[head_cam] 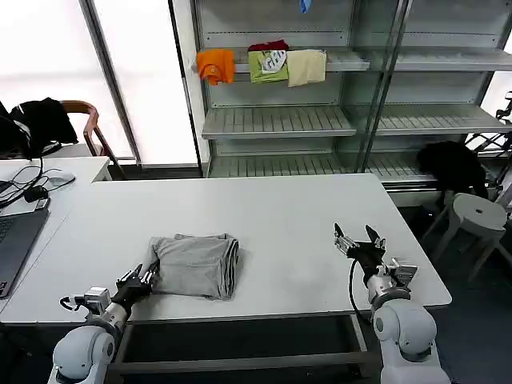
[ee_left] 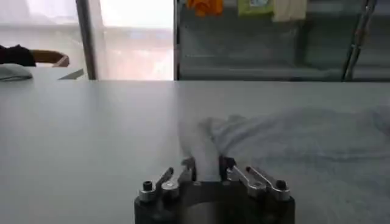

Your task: Fold and organize the clothes.

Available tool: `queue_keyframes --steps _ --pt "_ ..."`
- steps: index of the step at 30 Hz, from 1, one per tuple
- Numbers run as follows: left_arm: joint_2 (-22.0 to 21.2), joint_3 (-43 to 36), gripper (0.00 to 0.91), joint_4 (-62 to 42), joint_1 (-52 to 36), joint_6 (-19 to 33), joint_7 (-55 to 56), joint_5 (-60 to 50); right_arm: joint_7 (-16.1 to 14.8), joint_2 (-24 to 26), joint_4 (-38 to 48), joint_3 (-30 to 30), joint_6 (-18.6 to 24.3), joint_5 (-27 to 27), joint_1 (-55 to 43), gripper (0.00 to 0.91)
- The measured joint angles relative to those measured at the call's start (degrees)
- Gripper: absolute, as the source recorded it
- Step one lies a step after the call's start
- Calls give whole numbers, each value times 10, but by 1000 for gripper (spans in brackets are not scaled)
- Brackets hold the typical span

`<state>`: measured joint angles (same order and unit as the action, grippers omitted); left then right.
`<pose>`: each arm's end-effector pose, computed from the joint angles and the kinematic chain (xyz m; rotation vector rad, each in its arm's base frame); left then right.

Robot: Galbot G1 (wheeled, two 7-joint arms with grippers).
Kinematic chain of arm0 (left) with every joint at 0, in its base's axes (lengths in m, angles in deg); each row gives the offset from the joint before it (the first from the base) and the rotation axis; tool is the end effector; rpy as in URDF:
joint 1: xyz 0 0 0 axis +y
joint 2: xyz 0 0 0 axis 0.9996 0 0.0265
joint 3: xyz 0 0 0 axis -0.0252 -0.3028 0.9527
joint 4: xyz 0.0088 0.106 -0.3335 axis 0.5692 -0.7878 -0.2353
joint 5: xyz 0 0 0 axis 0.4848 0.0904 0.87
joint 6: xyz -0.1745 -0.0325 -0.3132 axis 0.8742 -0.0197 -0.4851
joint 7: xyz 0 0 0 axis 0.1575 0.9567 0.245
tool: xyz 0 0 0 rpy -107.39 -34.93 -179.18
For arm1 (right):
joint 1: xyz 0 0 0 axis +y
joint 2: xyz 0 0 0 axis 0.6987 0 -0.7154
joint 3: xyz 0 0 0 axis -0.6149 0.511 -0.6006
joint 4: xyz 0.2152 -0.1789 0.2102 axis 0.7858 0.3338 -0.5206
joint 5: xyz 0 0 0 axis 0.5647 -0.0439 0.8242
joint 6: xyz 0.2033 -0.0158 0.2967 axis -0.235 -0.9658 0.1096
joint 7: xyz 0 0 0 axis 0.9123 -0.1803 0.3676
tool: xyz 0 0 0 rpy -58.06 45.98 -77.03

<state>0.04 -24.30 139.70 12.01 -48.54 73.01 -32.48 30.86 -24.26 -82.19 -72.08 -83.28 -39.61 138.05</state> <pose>0.2967 0.1419 -0.3039 -0.1205 -2.7463 0.0706 0.3175 -0.0525 -0.2296 0.0802 -2.9885 -0.2217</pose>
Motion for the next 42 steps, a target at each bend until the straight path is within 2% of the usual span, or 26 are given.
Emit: queue_keyframes --steps 9,15,24,28,32,37,42 --pt "2 16 10 5 -2 28 17 25 1 1 -2 1 0 0 0 907" --pt "27 63 20 10 -15 36 10 16 0 4 2 3 2 1 -2 907" --pt "135 161 20 -38 -56 69 -45 -89 -1 3 15 9 10 1 -7 907" --pt "187 181 20 -56 -85 76 -71 -143 -1 3 22 12 12 1 -9 907" --pt "216 186 20 -57 -107 84 -87 -188 -2 1 25 13 15 1 -6 907" --pt "215 172 30 -35 -107 106 -95 -263 -4 2 32 7 21 1 0 907" --pt "154 128 20 -27 -78 145 -89 -359 -4 5 39 -1 26 2 10 907"
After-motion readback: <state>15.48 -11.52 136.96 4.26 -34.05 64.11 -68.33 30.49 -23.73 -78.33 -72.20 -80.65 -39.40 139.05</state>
